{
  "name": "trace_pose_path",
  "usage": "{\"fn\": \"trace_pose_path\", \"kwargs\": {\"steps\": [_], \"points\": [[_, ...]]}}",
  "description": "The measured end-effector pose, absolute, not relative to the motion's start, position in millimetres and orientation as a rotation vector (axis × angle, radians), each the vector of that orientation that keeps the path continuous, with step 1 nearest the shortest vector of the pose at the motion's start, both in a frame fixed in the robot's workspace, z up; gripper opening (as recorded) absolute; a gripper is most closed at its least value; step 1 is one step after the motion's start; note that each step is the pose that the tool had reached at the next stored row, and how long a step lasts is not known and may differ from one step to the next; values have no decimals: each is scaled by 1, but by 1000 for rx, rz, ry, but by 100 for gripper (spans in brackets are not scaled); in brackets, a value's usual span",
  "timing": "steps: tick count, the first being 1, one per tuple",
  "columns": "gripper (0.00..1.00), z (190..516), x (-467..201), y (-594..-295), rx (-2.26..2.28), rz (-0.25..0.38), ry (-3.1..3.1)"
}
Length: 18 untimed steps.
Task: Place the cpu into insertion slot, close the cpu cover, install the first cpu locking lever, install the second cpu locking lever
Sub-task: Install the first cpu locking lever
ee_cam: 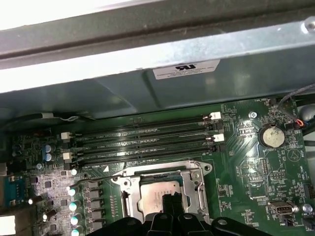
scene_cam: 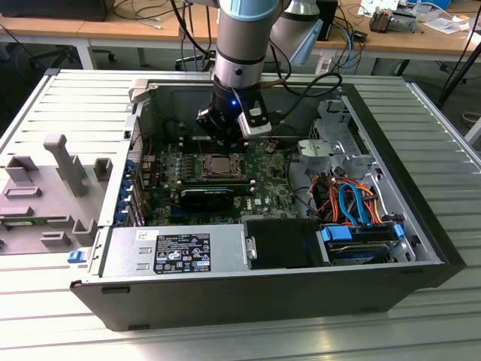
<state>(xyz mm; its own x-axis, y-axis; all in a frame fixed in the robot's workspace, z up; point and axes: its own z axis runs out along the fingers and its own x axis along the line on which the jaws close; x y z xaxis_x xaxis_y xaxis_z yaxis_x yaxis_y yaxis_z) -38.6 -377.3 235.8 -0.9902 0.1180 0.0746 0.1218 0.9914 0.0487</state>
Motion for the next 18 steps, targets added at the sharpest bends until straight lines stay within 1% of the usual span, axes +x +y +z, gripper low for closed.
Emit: {"fn": "trace_pose_path", "kwargs": {"steps": [18], "points": [[11, 236, -39, -377, -6, -75, -3066]]}}
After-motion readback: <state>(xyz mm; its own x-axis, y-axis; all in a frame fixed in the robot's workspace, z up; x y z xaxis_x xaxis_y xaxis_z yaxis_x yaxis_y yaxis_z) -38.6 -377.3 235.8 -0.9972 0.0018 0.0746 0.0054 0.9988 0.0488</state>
